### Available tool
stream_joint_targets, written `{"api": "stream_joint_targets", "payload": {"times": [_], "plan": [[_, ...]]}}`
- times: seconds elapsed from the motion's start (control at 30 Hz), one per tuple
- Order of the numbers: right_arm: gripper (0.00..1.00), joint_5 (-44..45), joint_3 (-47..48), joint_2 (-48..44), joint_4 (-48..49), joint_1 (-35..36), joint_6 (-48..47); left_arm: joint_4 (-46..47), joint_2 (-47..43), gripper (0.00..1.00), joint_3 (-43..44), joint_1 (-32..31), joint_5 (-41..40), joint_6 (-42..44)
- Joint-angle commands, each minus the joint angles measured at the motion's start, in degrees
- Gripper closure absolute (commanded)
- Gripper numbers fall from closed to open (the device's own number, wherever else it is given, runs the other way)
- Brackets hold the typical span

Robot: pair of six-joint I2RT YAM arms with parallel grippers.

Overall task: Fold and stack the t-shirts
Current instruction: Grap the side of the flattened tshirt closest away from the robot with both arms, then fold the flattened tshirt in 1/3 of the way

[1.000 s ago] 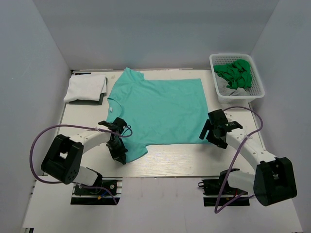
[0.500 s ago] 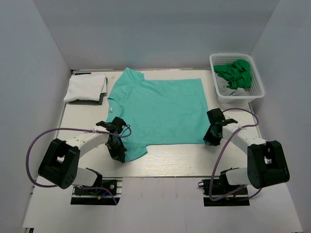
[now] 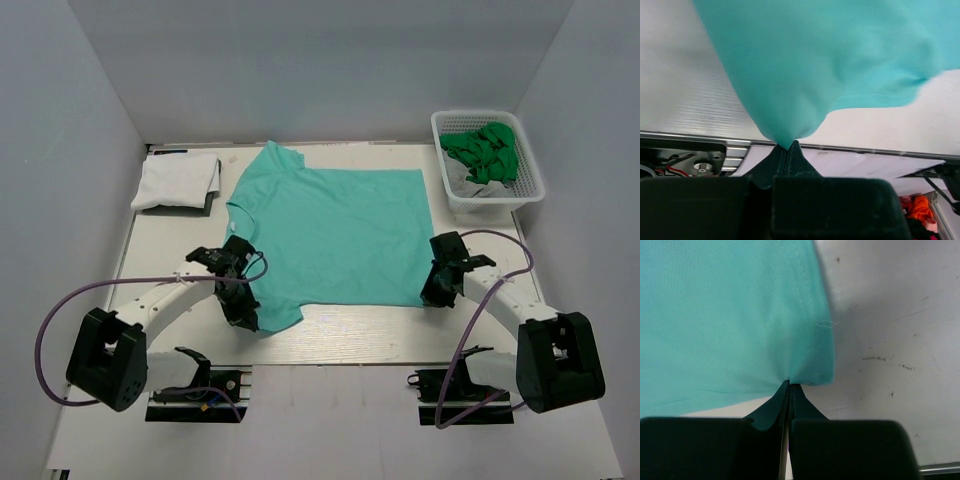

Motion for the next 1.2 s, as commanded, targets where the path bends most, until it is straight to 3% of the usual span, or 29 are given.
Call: {"api": "stream_joint_targets", "payload": {"times": [0.0,0.3,0.5,0.83,1.17], "plan": [[1.00,-3.1,2.1,-1.3,-2.1,0.2,-3.3,-0.4,1.5,1.00,7.1,-0.2,-0.9,1.4],[1.00,-2.5,13.3,6.0,-3.6,0.0,-4.0,2.4,17.2,1.00,28.4,3.1,-2.3,7.0],[1.00,1.4,24.9,13.5,-6.8,-0.2,-5.0,1.7,22.8,1.00,40.6,6.1,-6.5,9.4],[1.00,5.6,36.8,22.9,-10.4,-1.6,-6.8,6.7,27.2,1.00,48.6,11.3,-8.6,9.9],[1.00,5.7,44.6,31.0,-10.1,-3.5,-7.3,12.0,36.6,1.00,56.7,12.5,-8.6,13.8]]}}
